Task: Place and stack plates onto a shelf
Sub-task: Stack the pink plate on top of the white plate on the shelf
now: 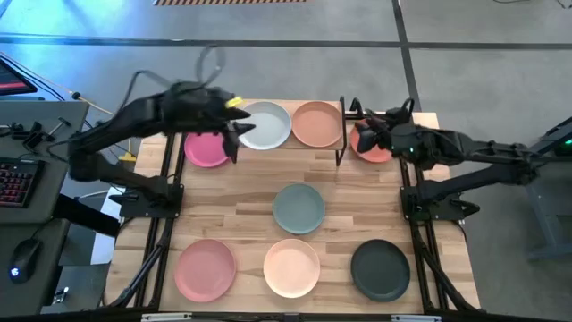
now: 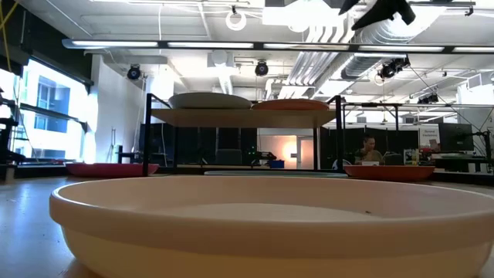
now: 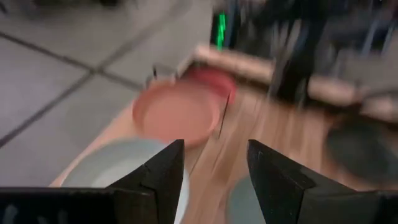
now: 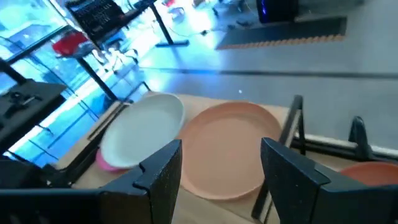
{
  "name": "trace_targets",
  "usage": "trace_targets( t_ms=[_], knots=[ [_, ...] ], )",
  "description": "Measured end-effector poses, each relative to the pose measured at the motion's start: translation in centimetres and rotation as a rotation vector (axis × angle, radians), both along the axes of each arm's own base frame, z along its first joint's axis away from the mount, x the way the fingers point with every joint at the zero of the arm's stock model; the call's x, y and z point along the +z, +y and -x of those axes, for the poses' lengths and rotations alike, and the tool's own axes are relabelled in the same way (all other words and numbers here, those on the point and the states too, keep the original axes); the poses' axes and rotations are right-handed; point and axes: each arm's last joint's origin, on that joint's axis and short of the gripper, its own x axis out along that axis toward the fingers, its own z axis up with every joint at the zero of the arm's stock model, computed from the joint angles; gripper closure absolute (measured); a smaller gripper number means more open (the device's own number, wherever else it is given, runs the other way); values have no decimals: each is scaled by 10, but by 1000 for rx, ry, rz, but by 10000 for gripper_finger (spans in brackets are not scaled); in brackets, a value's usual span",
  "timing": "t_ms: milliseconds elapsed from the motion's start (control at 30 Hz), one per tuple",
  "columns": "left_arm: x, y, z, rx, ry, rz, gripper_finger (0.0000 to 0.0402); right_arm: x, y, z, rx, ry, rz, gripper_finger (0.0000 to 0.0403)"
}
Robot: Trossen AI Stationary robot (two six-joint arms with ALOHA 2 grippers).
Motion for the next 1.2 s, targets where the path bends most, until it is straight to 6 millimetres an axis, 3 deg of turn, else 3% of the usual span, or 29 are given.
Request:
trace_targets(
  t_ms=[167,267,400,533,733,900,1033,1200],
  knots=[
    [-21,-15,27,103,-209,68,240,-3,-10,2,28,23,-60,204],
    [-38,-18,37,127,-230,104,240,-4,-12,2,40,19,-80,204],
    [-44,-16,45,155,-218,87,241,-4,-13,1,34,7,-93,204],
    [-41,-10,55,207,-110,80,241,-5,-13,0,3,-30,-129,204],
    [-50,14,77,429,275,129,241,-8,-14,-5,-34,-58,-174,204],
    [-90,22,84,553,483,250,246,-15,-15,-15,-43,-33,-193,204],
    [-132,25,80,677,418,353,264,-20,-16,-22,-19,-3,-211,204],
    [-177,16,75,656,421,542,288,-20,-15,-23,29,33,-201,204]
  ],
)
